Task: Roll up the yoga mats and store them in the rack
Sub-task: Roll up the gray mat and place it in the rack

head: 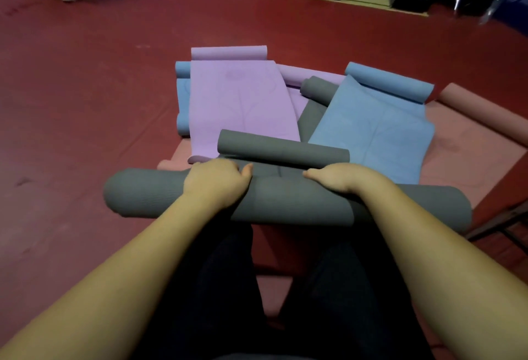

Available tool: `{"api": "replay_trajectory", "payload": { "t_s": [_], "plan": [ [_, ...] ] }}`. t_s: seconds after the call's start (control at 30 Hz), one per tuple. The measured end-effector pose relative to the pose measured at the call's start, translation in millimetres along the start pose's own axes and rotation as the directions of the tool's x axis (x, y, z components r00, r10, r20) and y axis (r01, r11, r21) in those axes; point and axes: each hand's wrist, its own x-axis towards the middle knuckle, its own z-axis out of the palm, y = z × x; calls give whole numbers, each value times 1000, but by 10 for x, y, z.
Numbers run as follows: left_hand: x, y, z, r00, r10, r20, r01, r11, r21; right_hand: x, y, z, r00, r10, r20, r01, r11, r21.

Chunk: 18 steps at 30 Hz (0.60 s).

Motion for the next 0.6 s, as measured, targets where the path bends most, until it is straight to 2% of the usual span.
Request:
{"api": "replay_trajectory", "payload": {
  "t_s": [0.03, 0.1, 0.17, 0.2, 0.33, 0.4, 0.5, 0.57, 0.6],
  "plan": [
    [65, 2, -15, 998, -29, 52, 30, 999, -19, 13, -8, -6, 999, -8, -41, 8, 1000, -7],
    [207, -3, -36, 985, -67, 159, 75, 996, -44, 36, 3, 10, 968, -60, -243, 50, 998, -46],
    [338, -21, -63, 965, -90, 246, 106, 993, -50, 34, 35, 45, 874, -93, -477, 81, 996, -45],
    [400, -34, -66, 954, -93, 284, 113, 992, -58, 18, 49, 80, 839, -95, -536, 88, 995, -38],
    [567, 26, -170, 904, -65, 422, 130, 983, -128, -45, 140, 313, 788, -123, -603, 61, 991, -122],
    [586, 66, -232, 874, -105, 474, 208, 963, -172, -68, 181, 449, 759, -140, -635, 24, 982, -187],
    [571, 95, -310, 776, -144, 614, 408, 857, -315, -47, 192, 517, 767, -100, -633, -21, 983, -181],
    [562, 124, -339, 747, -117, 654, 424, 842, -334, -2, 182, 490, 784, -77, -615, -53, 980, -190],
    [579, 129, -327, 758, -125, 641, 417, 848, -328, 16, 171, 466, 789, -74, -610, -61, 978, -198]
  ]
}}
